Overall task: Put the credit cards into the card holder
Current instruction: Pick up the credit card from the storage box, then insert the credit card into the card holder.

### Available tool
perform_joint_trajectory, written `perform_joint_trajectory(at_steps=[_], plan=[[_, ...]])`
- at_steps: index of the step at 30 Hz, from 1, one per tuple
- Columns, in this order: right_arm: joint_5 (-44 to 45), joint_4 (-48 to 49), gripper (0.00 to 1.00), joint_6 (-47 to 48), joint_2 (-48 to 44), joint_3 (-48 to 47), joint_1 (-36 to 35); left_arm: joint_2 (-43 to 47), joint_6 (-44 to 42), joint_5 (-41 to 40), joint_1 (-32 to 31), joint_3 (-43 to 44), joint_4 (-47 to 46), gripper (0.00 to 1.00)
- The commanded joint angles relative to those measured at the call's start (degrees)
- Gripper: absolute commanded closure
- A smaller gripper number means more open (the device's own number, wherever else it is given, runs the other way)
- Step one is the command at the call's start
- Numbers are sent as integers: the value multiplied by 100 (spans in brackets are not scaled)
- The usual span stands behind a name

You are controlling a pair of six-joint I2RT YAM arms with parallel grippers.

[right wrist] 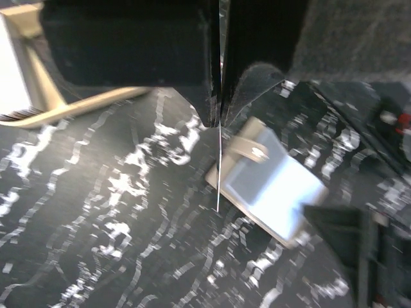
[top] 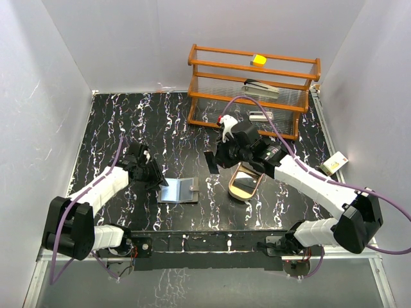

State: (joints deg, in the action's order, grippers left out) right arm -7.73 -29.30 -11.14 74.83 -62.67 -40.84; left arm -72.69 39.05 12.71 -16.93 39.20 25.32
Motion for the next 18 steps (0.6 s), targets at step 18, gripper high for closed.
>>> perform_joint_trajectory(at_steps=[18], plan=[[-925, 2921, 100, -4010, 1624, 413, -468, -188, 329, 602, 49, -714, -791, 73]])
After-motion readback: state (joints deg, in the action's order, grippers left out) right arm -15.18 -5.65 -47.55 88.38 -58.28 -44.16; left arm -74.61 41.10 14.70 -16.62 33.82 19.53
